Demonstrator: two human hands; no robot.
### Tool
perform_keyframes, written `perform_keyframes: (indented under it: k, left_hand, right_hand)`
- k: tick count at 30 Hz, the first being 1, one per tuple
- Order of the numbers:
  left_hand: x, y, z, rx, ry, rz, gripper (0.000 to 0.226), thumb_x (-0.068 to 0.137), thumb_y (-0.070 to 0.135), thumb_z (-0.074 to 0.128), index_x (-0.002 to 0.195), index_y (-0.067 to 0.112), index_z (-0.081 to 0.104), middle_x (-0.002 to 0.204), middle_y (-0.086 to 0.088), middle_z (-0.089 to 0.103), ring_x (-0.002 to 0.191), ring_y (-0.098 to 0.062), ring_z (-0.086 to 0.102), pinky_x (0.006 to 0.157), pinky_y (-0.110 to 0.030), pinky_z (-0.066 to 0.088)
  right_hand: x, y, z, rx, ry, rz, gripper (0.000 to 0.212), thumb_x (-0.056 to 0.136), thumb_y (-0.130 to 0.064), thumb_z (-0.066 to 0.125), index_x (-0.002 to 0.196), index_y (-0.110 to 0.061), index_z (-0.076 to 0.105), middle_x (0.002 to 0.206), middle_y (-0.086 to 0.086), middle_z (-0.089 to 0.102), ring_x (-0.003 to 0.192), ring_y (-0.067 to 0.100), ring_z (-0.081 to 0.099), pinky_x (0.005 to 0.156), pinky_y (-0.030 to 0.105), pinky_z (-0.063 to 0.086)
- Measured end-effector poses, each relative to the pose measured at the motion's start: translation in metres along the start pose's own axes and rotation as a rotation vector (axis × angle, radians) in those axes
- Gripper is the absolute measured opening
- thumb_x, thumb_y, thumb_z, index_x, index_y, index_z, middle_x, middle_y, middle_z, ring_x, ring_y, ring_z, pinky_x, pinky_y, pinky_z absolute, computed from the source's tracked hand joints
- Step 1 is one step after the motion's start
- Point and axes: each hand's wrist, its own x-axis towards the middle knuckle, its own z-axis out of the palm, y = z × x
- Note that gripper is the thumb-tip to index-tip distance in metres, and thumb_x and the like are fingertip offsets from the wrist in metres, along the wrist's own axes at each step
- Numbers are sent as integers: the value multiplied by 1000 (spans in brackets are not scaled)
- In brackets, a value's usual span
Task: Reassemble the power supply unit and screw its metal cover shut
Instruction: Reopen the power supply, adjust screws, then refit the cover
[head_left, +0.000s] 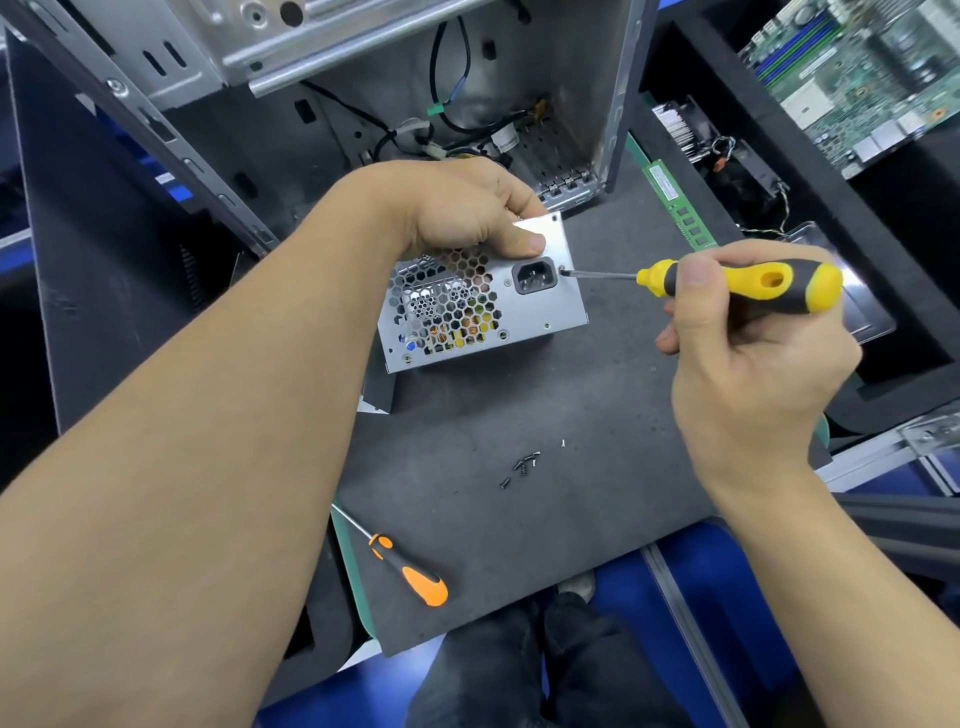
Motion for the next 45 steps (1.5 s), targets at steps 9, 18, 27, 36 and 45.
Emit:
perform_keyframes:
  k: [9, 18, 27, 36, 45]
  left_hand:
    - [-3, 2, 2, -17, -6, 2, 10, 93, 9, 66, 98, 14, 72, 76, -2, 71, 61, -10, 60, 59, -25, 42]
    - [-4, 0, 3, -13, 0, 1, 8, 92, 12, 68, 95, 16, 74, 77, -5, 70, 63, -14, 57, 61, -27, 39]
    - [-3, -1, 2, -15, 7, 8, 8, 91, 12, 69, 94, 16, 75, 72, -1, 69, 58, -11, 57, 56, -23, 41]
    - [-2, -1, 2, -13, 8, 12, 8, 91, 12, 69, 96, 14, 75, 77, -4, 70, 62, -12, 58, 63, -27, 42]
    - [1, -4, -1, -9, 8, 16, 8, 82, 20, 73, 90, 19, 76, 77, -1, 70, 62, -10, 58, 60, -24, 42]
  right_hand:
    - [5, -5, 3, 39, 24, 20, 11, 98, -34, 61, 92, -28, 53, 85, -11, 67, 58, 18, 64, 54, 45, 51]
    - [5, -6, 1, 25, 30, 28, 14, 97, -37, 60, 91, -28, 52, 80, -15, 67, 57, 17, 65, 54, 40, 51]
    - [4, -7, -1, 38, 35, 80, 15, 96, -38, 61, 90, -25, 54, 78, -11, 70, 55, 18, 64, 55, 38, 51]
    - [4, -9, -1, 37, 5, 97, 15, 97, -35, 61, 91, -23, 55, 77, -9, 69, 57, 18, 65, 55, 43, 52]
    - [18, -20, -3, -76, -100, 39, 23, 94, -34, 68, 89, -13, 60, 83, 5, 69, 69, 27, 67, 62, 44, 53]
